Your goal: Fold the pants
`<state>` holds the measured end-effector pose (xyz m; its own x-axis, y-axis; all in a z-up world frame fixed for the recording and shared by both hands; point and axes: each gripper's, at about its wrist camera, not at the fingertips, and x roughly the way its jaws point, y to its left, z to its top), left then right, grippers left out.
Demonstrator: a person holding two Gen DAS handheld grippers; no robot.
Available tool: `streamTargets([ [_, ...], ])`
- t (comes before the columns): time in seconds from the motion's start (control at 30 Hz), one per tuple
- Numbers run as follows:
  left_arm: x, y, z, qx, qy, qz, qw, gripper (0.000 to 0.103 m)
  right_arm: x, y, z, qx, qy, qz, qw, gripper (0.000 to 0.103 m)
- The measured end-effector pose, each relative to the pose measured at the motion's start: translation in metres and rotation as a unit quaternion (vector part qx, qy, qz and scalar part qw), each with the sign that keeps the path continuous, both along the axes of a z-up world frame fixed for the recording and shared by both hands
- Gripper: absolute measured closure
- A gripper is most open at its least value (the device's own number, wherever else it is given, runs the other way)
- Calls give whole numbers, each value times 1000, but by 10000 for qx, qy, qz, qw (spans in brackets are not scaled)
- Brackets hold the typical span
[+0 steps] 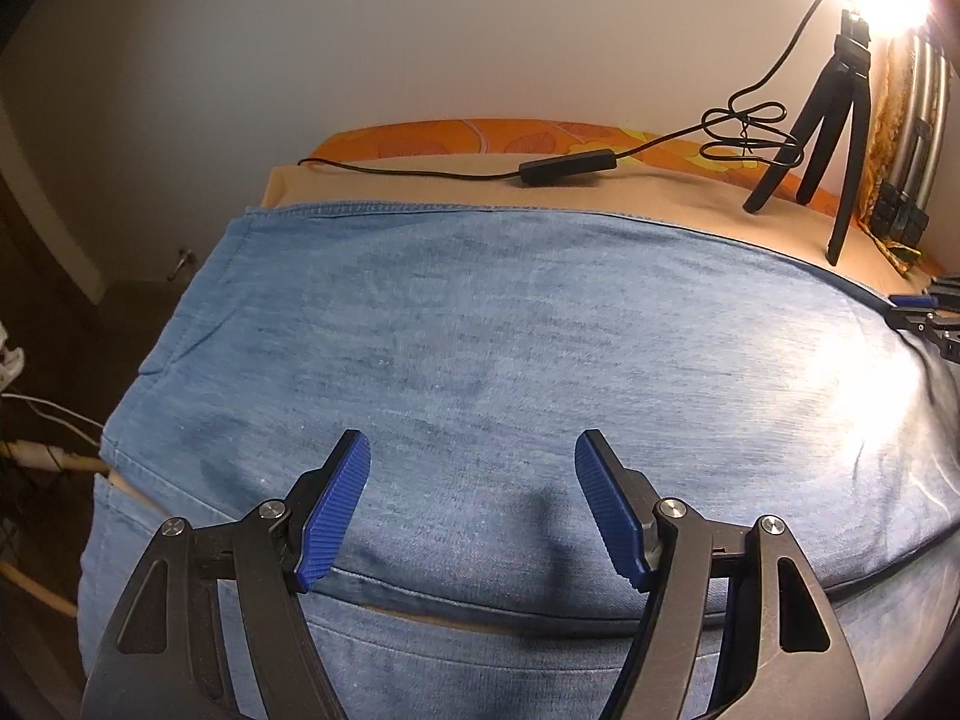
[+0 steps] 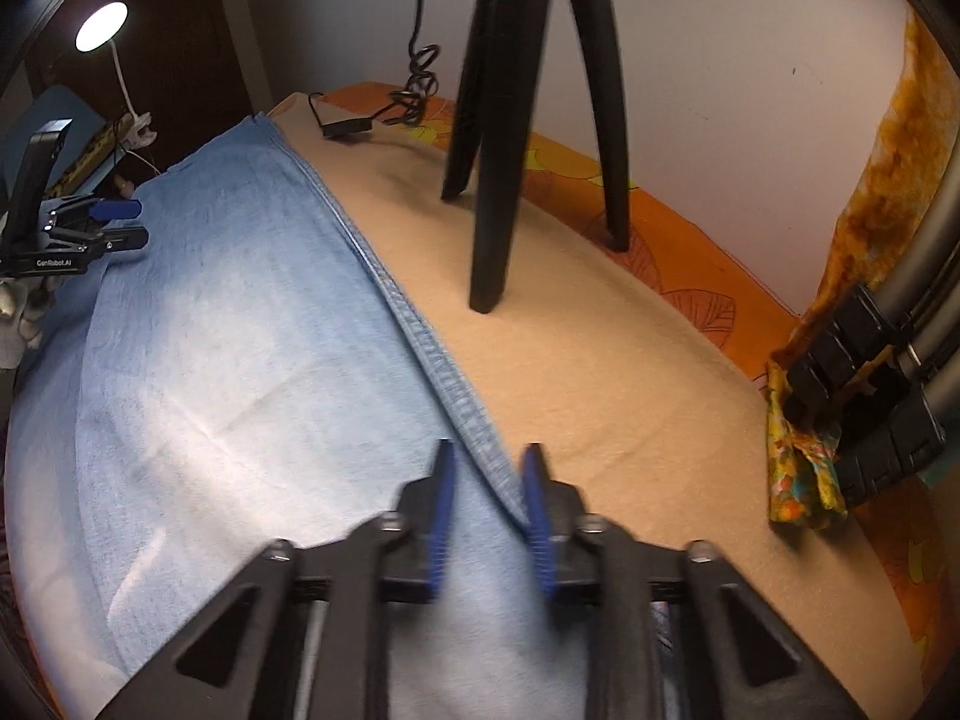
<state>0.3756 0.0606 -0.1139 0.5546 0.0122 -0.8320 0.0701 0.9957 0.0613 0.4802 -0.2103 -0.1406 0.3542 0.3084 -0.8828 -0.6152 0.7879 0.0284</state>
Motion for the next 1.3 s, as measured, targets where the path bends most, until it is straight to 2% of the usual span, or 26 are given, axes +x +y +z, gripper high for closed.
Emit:
streamTargets([
  [0.03, 0, 1, 0, -29, 1, 17, 10000, 32, -2, 2, 1, -140, -86, -42, 9999, 98],
  [0.07, 0, 3, 1, -67, -4, 50, 10000, 32, -5, 3, 5, -203, -157, -79, 9996, 99],
  [0.27, -3, 19, 16, -399, -107, 238, 9989, 32, -43, 4, 51, 118, -666, -174, 9976, 100],
  [0.4, -1, 34, 32, -880, -171, 540, 9945, 32, -92, 11, 79, 188, -976, 41, 9950, 101],
  [0.47, 0, 40, 38, -1147, -195, 659, 9910, 31, -115, 22, 83, 52, -1138, 224, 9932, 101],
  [0.57, 5, 42, 44, -1443, -150, 766, 9864, 31, -148, 35, 84, 90, -1096, 426, 9930, 101],
  [0.73, 13, 29, 38, -1422, 96, 742, 9870, 31, -192, 56, 70, 166, -890, 813, 9926, 101],
  [1.0, 23, 3, 6, -925, 728, 889, 9891, 30, -231, 63, 62, 215, -791, 1111, 9904, 101],
  [1.2, 25, 4, -6, -1130, 759, 1271, 9825, 31, -241, 60, 70, 304, -813, 1059, 9906, 101],
  [1.23, 25, 5, -7, -1192, 714, 1323, 9814, 34, -243, 61, 70, 281, -820, 1052, 9907, 101],
  [1.27, 24, 5, -7, -1242, 648, 1348, 9809, 57, -245, 61, 70, 253, -843, 1050, 9906, 101],
  [1.3, 23, 5, -7, -1249, 603, 1374, 9807, 70, -246, 63, 70, 225, -870, 1048, 9904, 101],
])
